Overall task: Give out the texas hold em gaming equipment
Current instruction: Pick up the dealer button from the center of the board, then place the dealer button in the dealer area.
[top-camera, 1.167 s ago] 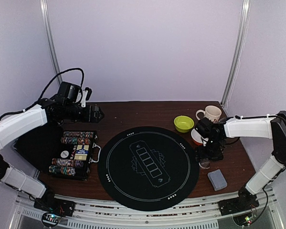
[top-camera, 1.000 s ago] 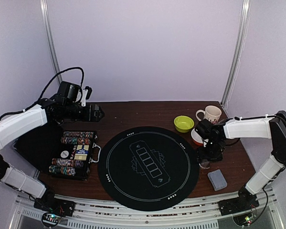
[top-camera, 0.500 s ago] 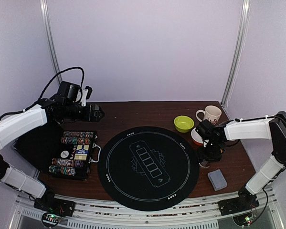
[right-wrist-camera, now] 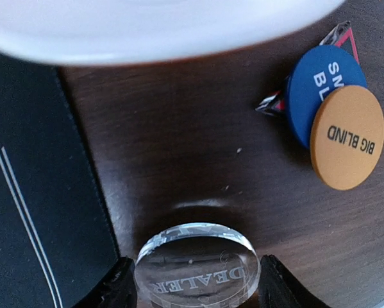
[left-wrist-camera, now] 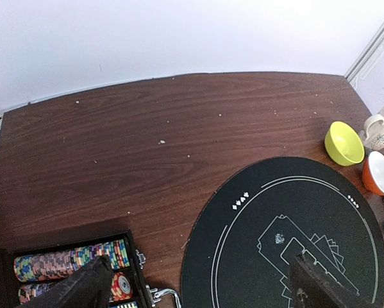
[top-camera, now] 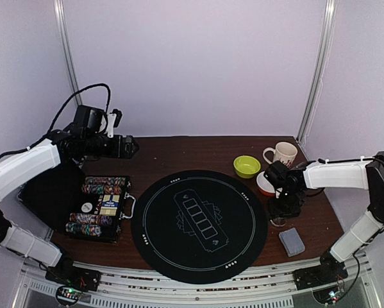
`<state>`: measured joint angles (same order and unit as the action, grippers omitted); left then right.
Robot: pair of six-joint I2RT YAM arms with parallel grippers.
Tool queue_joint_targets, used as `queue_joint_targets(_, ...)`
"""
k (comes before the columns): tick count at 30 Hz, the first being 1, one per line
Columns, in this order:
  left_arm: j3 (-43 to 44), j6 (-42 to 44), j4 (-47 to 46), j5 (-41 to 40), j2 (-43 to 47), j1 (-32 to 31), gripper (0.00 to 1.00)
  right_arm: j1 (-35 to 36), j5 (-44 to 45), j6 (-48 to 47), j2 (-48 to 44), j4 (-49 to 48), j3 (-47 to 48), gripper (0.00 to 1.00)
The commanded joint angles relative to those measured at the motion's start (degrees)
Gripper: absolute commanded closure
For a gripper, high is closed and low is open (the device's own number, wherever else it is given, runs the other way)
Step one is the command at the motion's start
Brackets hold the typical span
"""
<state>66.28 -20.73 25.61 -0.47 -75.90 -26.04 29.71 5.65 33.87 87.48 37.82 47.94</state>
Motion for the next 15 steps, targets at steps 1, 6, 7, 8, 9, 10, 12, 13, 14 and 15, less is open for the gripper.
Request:
queue_joint_targets(1, -1.7, 0.4, -5.1, -0.6, 2.5, -0.1, 0.02, 6.2, 1.3, 1.2, -2.8, 6.5, 4.7, 0.65)
queue_joint_targets(6, -3.6, -0.8, -6.7, 0.5, 2.1, -0.1, 0.02, 18.0, 4.1, 3.5, -1.3, 8.1, 14.6, 0.67)
queue_joint_targets(7, -3.6, -0.8, -6.7, 0.8, 1.7, -0.1, 0.02, 21.0, 3.5, 2.9, 0.4, 7.1, 17.6, 0.68)
queue_joint_targets(8, -3.5, -0.8, -6.6, 1.1, 1.4, -0.1, 0.02, 23.8, 2.7, 2.3, 2.9, 5.5, 20.5, 0.69)
queue_joint_targets(9, -3.4, -0.7, -6.5, 1.3, 1.0, -0.1, 0.02, 26.7, 1.8, 1.6, 5.5, 3.6, 23.9, 0.70)
queue_joint_targets(10, -3.2, -0.7, -6.5, 1.5, 0.8, -0.1, 0.02, 29.3, 0.6, 0.7, 8.8, 1.5, 27.6, 0.70)
queue_joint_targets(12, -2.9, -0.8, -6.2, 1.5, 0.6, -0.1, 0.02, 34.0, -0.5, -2.7, 15.6, -0.7, 35.7, 0.70)
queue_joint_targets(13, -2.8, -1.1, -6.0, 1.4, 0.6, -0.1, 0.02, 35.9, 0.5, -4.5, 20.5, -0.4, 39.9, 0.69)
queue_joint_targets(14, -2.7, -1.4, -6.0, 1.4, 0.7, -0.1, 0.02, 37.3, 1.1, -6.0, 23.8, -0.1, 44.2, 0.68)
queue_joint_targets(15, -2.8, -1.5, -6.0, 1.4, 0.8, -0.1, 0.02, 38.3, 1.1, -7.0, 26.9, 0.0, 47.8, 0.68)
